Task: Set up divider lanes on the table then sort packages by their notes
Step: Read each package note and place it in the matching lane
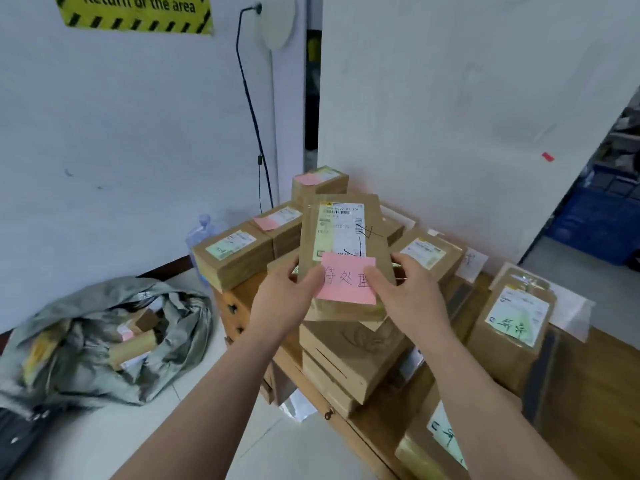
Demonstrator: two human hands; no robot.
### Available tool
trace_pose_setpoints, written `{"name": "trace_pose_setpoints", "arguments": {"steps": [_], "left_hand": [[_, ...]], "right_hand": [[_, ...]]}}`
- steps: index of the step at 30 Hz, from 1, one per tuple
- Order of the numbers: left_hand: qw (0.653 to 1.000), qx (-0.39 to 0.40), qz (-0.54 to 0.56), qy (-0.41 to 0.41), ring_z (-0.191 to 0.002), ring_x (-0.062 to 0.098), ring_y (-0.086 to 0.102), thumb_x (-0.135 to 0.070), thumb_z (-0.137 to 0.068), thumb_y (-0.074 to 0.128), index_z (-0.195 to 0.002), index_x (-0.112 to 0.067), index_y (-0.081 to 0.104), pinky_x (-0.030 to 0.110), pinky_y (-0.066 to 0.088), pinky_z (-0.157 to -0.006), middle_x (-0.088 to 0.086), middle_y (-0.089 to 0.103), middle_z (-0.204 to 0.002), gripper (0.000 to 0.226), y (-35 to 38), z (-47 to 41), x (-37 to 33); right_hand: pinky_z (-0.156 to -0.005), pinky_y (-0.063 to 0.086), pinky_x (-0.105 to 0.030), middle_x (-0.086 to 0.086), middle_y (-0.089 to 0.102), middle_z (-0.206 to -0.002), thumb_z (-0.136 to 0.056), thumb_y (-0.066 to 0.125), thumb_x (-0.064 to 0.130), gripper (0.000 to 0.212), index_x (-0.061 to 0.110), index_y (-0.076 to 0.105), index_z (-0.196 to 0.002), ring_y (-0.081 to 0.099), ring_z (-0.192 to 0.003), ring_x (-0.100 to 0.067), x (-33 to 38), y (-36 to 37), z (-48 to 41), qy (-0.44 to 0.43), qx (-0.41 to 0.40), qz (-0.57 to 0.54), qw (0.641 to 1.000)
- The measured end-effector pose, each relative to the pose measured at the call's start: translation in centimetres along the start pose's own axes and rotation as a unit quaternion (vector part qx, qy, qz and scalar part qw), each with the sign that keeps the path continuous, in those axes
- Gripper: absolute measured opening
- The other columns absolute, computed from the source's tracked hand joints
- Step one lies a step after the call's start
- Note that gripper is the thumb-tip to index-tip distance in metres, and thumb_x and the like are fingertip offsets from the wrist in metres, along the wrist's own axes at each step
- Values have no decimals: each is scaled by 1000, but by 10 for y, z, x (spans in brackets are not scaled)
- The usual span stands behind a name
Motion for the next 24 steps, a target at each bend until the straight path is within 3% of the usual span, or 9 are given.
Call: {"name": "trace_pose_setpoints", "arguments": {"steps": [3,5,10,14,17,20,22,24], "left_hand": [[1000,-5,5,-12,-72,6,67,-43,-93,54,-131,-31,59,19,49,-55,-17,72,-89,40,-7,-29,11],[1000,0,-1,-24,-72,5,65,-45,-93,53,-134,-27,57,13,45,-50,-13,71,-100,45,-10,-49,17],[998,12,3,-55,-80,6,65,-42,-95,53,-135,-25,57,19,48,-56,-13,70,-98,44,-19,-94,37],[997,17,23,-68,-78,11,70,-43,-93,55,-129,-26,60,39,61,-74,-12,72,-90,41,-37,-137,55],[997,26,26,-62,-76,10,71,-42,-92,57,-120,-28,64,39,61,-76,-13,73,-84,32,-54,-178,67],[997,46,31,-54,-81,11,71,-44,-87,59,-101,-39,68,43,58,-82,-16,73,-84,17,-71,-219,81],[996,65,28,-45,-77,8,70,-42,-89,59,-95,-42,65,37,58,-77,-19,72,-82,8,-84,-246,85],[996,87,27,-27,-70,2,69,-39,-92,58,-106,-39,64,28,55,-63,-20,72,-82,16,-95,-271,87]], "right_hand": [[-79,56,-38,23,60,-91,-88,60,44,22,34,51,-106,61,-88,-4,3,21,-31,2,20,9,1000],[-77,55,-35,28,54,-85,-89,59,43,19,37,46,-102,58,-84,-2,5,35,-49,2,33,16,999],[-79,54,-34,20,59,-93,-89,57,48,41,28,53,-124,59,-93,-9,5,75,-91,23,49,37,998],[-77,54,-32,10,64,-115,-90,55,52,51,26,49,-133,58,-97,-9,12,110,-124,36,57,58,996],[-67,51,-24,9,63,-118,-90,54,53,53,26,48,-135,59,-96,-8,22,137,-149,52,56,57,995],[-69,51,-25,8,63,-117,-90,54,54,53,25,48,-135,60,-98,-9,35,163,-170,70,40,49,996],[-74,53,-29,11,62,-107,-91,55,52,49,25,50,-131,59,-92,-6,44,181,-184,82,26,36,996],[-78,55,-32,15,57,-97,-91,56,49,45,25,51,-129,58,-88,-5,52,198,-197,96,10,25,995]]}}
Point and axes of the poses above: each hand's wrist, its own z-axis away from the middle knuckle, its own y-axis out of the palm, x = y × z, the point moved 8 cm from there along -z, towards the middle knuckle
